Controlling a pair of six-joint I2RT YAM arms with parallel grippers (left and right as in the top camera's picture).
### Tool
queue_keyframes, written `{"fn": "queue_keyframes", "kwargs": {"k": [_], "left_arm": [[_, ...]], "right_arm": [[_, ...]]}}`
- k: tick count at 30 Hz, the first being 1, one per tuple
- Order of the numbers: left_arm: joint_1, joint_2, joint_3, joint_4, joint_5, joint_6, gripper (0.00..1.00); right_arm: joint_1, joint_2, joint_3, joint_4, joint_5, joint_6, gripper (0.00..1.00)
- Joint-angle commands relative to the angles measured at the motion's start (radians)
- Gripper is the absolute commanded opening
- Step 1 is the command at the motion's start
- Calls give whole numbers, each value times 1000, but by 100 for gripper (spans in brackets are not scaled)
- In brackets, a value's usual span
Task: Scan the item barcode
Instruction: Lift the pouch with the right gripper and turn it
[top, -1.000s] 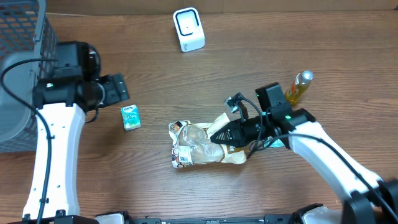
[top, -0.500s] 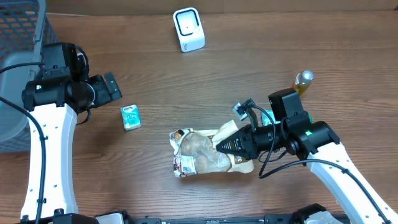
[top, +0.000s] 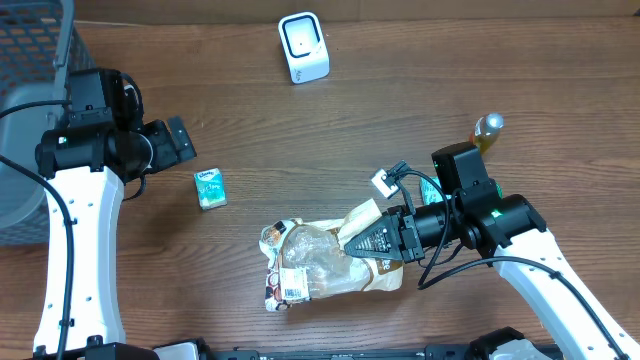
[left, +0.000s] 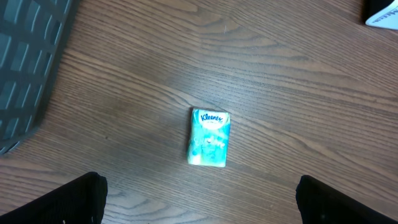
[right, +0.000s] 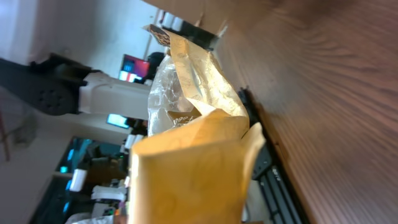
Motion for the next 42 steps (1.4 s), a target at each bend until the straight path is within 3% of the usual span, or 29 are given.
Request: {"fn": "queue_keyframes", "kwargs": {"k": [1, 3, 5, 6, 11, 42], "left_arm": [[3, -8, 14, 1, 10, -7, 99], [3, -8, 14, 1, 10, -7, 100], [3, -8, 14, 1, 10, -7, 100], [3, -8, 14, 1, 10, -7, 99], [3, -8, 14, 1, 10, -7, 99], [3, -8, 14, 1, 10, -7, 100]], "right_arm": [[-3, -14, 1, 2, -75, 0, 5], [-3, -14, 1, 2, -75, 12, 5], [-3, -14, 1, 5, -76, 75, 19], [-3, -14, 1, 9, -76, 112, 21], [-3, -14, 1, 10, -101, 176, 4], [-3, -14, 1, 22, -100, 176, 4]]}}
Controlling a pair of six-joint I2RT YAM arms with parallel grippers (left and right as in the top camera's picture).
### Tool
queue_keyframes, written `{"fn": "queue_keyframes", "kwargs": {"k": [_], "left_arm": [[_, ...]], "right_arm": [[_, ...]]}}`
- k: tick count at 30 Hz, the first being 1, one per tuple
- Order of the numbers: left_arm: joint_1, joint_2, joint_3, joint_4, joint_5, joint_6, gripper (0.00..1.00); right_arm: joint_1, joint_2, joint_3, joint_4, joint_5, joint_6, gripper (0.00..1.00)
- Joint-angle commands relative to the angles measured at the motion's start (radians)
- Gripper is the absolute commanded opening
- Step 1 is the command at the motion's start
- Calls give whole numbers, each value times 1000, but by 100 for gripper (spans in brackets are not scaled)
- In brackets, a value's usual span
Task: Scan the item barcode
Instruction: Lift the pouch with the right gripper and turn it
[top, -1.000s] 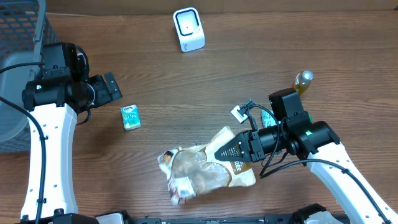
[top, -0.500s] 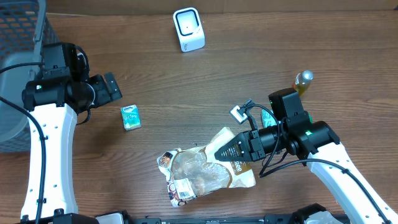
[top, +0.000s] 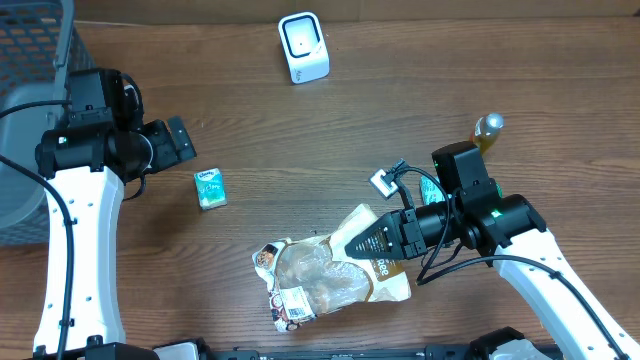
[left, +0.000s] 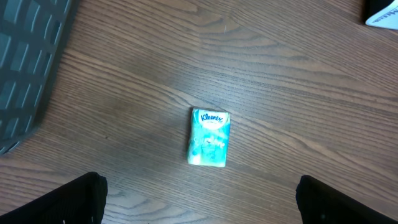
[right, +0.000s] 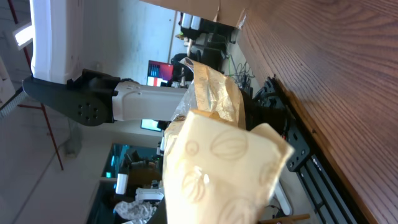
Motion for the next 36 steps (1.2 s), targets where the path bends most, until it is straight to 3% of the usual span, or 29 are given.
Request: {"fn": "queue_keyframes", "kwargs": {"k": [1, 8, 14, 17, 20, 26, 31, 36], "left_arm": [[3, -8, 14, 1, 10, -7, 100], [3, -8, 14, 1, 10, -7, 99], [3, -8, 14, 1, 10, -7, 100], [3, -8, 14, 1, 10, -7, 99], [3, -8, 14, 1, 10, -7, 100], [3, -8, 14, 1, 10, -7, 100], [3, -8, 14, 1, 10, -7, 100], [3, -8, 14, 1, 10, -7, 100]], "right_arm": [[-3, -14, 1, 6, -32, 1, 4], [-3, -14, 1, 24, 40, -1, 4], [0, -14, 0, 15, 471, 0, 4], [0, -14, 0, 0, 594, -39, 4], [0, -14, 0, -1, 598, -112, 4], [0, -12, 65, -14, 599, -75, 3], [0, -6, 248, -166, 641, -76, 3], [0, 45, 502, -442, 774, -79, 3]]}}
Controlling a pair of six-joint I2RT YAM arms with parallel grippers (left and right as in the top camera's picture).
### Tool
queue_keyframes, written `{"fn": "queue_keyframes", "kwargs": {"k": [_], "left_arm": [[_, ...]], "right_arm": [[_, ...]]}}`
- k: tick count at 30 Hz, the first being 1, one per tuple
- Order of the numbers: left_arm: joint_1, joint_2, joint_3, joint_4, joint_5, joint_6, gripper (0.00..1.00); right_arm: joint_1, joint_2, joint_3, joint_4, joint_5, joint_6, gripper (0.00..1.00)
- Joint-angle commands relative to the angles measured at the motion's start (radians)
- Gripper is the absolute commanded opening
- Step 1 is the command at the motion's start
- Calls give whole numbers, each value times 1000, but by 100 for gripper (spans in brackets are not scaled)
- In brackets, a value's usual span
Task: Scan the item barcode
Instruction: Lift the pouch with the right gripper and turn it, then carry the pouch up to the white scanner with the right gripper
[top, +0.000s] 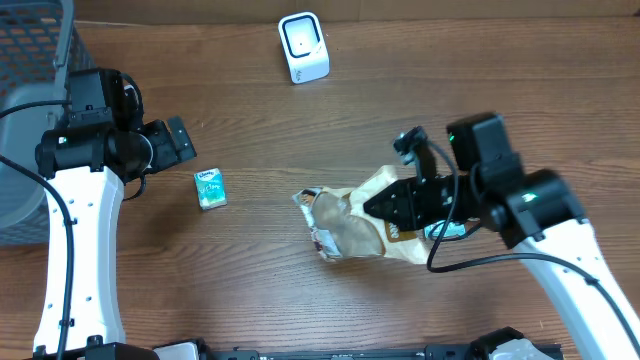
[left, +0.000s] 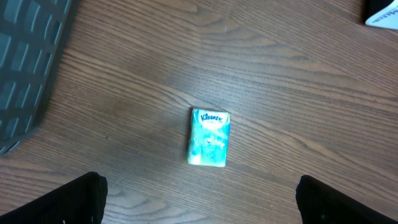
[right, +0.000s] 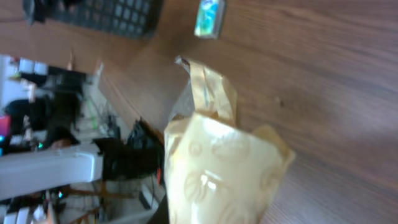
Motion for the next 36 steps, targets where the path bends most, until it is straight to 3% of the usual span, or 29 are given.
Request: {"fn": "queue_keyframes", "kwargs": {"k": [1, 5, 9, 16, 20, 29, 36], "left_arm": [[3, -8, 14, 1, 10, -7, 99], [3, -8, 14, 1, 10, -7, 100], [3, -8, 14, 1, 10, -7, 99], [3, -8, 14, 1, 10, -7, 100], [3, -8, 14, 1, 10, -7, 99], [3, -8, 14, 1, 10, -7, 99], [3, -8, 14, 1, 10, -7, 100]], "right_arm": [[0, 43, 180, -126, 102, -13, 3], [32, 122, 393, -320, 192, -79, 4], [107, 181, 498, -359, 338, -80, 4], [249, 278, 501, -278, 418, -206, 4], [307, 352, 501, -227, 572, -269, 4], [318, 503, 494, -195, 566, -240, 4], [320, 554, 483, -166, 563, -321, 4]]}}
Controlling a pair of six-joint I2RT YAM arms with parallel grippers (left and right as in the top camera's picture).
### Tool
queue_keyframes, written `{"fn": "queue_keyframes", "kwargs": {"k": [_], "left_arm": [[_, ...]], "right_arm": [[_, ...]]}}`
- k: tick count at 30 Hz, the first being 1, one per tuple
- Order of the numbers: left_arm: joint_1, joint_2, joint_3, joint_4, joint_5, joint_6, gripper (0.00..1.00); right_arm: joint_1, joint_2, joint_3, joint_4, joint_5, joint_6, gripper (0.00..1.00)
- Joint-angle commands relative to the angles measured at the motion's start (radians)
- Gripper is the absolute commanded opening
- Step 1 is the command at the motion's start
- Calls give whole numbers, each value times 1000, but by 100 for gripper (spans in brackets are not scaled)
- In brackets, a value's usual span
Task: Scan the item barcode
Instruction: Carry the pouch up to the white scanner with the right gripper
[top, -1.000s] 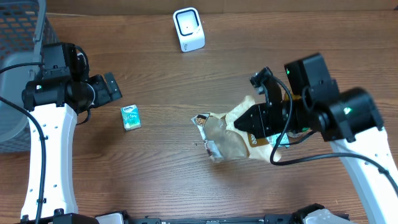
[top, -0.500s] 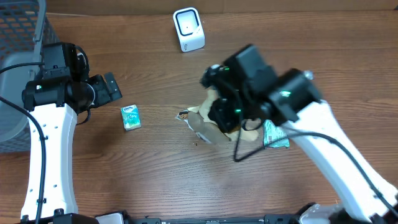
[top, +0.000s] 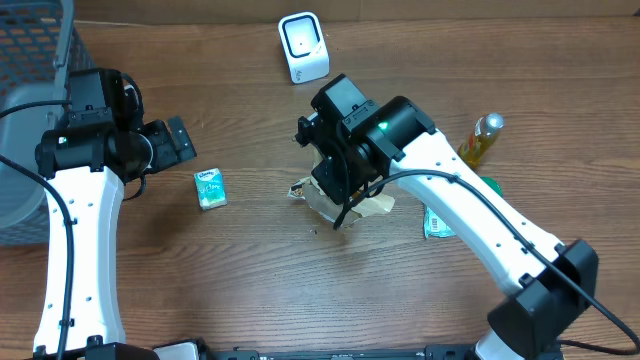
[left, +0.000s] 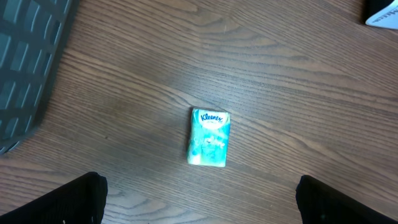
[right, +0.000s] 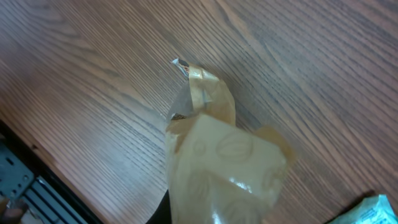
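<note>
A tan and clear snack bag (top: 340, 207) hangs over the middle of the table with my right gripper (top: 338, 185) shut on its tan end. The right wrist view is filled by that bag (right: 217, 162), its clear crimped end pointing down at the wood. No barcode label shows on it. The white scanner (top: 303, 47) stands at the back, a short way beyond the bag. Over at the left, my left gripper (left: 199, 202) is open above a teal Kleenex pack (left: 209, 137), holding nothing.
A grey mesh basket (top: 30, 60) sits at the far left corner. The Kleenex pack (top: 210, 188) lies left of centre. A yellow bottle (top: 480, 138) and a green packet (top: 440, 220) lie to the right, under the right arm.
My right arm has swung left and toward the back with the bag, from right of centre to just in front of the scanner. The bag now hangs under the wrist. My left arm has not moved.
The bag lay near the front edge, label up, with my right gripper shut on its tan end. It was then tilted up off the wood, then held raised near the middle, and now hangs close before the scanner. My left gripper stayed open over the Kleenex pack.
</note>
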Motion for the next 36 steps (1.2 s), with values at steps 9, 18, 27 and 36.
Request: {"fn": "queue_keyframes", "kwargs": {"k": [9, 18, 27, 36], "left_arm": [[3, -8, 14, 1, 10, -7, 100], [3, -8, 14, 1, 10, -7, 100], [3, -8, 14, 1, 10, -7, 99], [3, -8, 14, 1, 10, -7, 99]], "right_arm": [[4, -3, -3, 20, 8, -41, 4], [2, -3, 10, 211, 131, -49, 4], [-3, -3, 200, 326, 218, -172, 4], [-29, 65, 201, 461, 232, -354, 4]]}}
